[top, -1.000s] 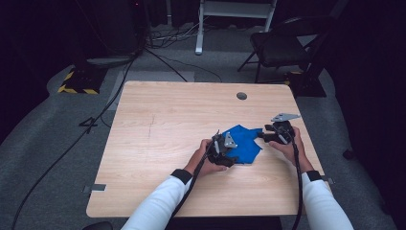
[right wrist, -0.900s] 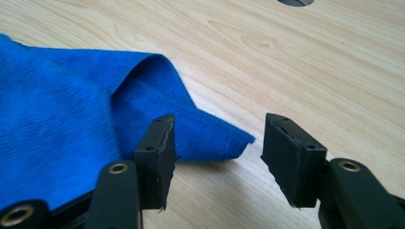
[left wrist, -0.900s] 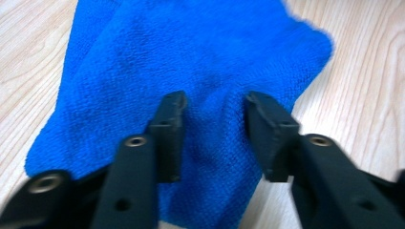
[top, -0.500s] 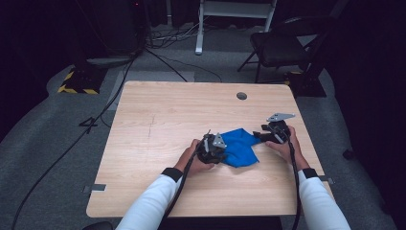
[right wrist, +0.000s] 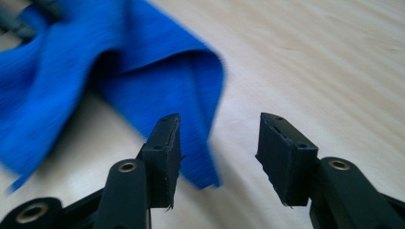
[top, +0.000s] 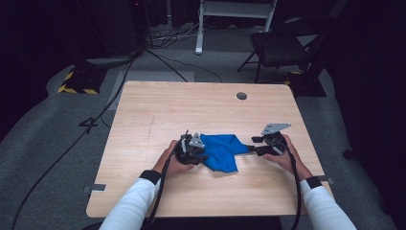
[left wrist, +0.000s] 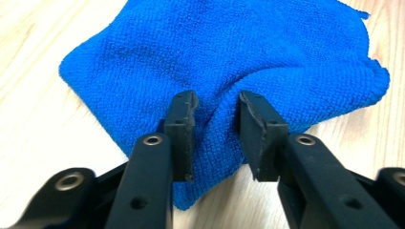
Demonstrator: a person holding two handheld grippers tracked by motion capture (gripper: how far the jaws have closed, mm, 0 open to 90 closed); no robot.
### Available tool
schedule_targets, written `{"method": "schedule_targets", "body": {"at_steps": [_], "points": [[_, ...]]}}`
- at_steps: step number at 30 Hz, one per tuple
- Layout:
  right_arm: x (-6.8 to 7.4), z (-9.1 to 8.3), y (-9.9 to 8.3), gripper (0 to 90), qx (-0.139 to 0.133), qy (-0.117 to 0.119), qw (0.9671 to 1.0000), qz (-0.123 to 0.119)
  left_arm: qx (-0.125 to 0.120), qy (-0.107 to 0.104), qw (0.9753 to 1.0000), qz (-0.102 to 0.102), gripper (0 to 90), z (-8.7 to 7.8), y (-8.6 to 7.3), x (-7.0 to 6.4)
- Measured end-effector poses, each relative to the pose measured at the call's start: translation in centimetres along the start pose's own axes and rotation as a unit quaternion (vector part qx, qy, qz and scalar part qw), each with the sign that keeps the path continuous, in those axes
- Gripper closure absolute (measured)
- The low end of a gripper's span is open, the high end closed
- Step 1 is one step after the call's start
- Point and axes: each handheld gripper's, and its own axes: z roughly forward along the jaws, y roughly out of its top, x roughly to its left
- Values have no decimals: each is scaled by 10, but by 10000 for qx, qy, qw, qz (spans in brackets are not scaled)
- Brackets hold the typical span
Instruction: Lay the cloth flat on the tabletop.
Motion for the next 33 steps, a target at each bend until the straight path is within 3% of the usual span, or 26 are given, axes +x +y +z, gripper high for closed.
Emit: {"method": "schedule_targets", "body": {"at_steps": [3,7,10,11,15,18,25,30,33], "points": [[9,0,-2,516,71,158,9998,-140,9,29,10000,-46,595,-2,1,-1],[17,1,-7,608,184,242,9990,-323,-116,102,9999,-69,347,-4,8,-14],[18,3,-8,733,208,219,9989,-366,-291,-10,9992,257,259,-3,22,-40],[18,3,-8,733,208,219,9989,-366,-291,-10,9992,257,245,-3,22,-40],[22,6,-9,853,242,280,9980,-508,-297,-241,9975,599,227,10,34,-68],[25,7,-8,859,229,321,9977,-549,-208,-212,9974,659,236,21,39,-75],[29,10,-6,856,221,381,9972,-605,-14,-218,9982,565,334,35,41,-73],[29,9,-6,873,181,392,9971,-622,213,-152,9981,566,524,42,37,-72],[30,7,-6,887,154,332,9972,-656,192,-192,9979,589,670,41,37,-70]]}}
